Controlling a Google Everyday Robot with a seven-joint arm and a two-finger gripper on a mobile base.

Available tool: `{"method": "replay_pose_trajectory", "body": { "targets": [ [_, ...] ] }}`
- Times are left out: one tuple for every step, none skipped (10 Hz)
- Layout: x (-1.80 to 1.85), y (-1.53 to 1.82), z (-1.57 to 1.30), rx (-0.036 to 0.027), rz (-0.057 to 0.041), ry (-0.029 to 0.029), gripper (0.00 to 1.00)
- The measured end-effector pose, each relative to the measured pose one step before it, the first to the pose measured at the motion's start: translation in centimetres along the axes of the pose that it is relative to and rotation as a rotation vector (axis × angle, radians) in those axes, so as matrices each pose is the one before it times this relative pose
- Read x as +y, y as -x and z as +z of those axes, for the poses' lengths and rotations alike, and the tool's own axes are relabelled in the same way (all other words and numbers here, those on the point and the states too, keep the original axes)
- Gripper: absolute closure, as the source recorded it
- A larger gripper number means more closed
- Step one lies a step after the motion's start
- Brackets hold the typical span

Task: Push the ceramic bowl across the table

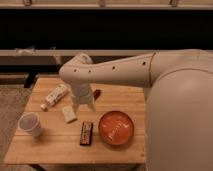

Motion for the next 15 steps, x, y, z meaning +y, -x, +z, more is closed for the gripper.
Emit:
{"method": "replay_pose_trajectory", "body": {
  "targets": [
    [-0.001, 0.000, -0.001, -0.00004, -0.00002, -0.00005, 0.35],
    [0.003, -0.001, -0.002, 0.00003, 0.00000, 0.00006, 0.35],
    [0.001, 0.001, 0.001, -0.00001, -0.00002, 0.00000, 0.35],
    [-0.002, -0.001, 0.002, 0.00001, 0.00004, -0.00003, 0.35],
    [0.002, -0.001, 0.002, 0.00003, -0.00002, -0.00001, 0.35],
    [-0.002, 0.001, -0.002, -0.00001, 0.00003, 0.00000, 0.35],
    [-0.001, 0.001, 0.000, -0.00002, -0.00001, -0.00001, 0.35],
    [0.001, -0.001, 0.001, 0.00000, -0.00003, 0.00000, 0.35],
    [-0.002, 0.000, 0.000, 0.00002, 0.00007, 0.00000, 0.35],
    [0.000, -0.001, 0.001, 0.00003, -0.00003, 0.00001, 0.35],
    [0.001, -0.001, 0.001, 0.00002, -0.00005, -0.00003, 0.35],
    [-0.001, 0.002, -0.002, -0.00005, 0.00006, 0.00003, 0.35],
    [-0.001, 0.000, 0.001, 0.00002, -0.00001, 0.00000, 0.35],
    [0.000, -0.001, 0.000, 0.00001, -0.00001, 0.00000, 0.35],
    [0.000, 0.001, -0.001, -0.00005, 0.00001, 0.00000, 0.35]
  ]
}}
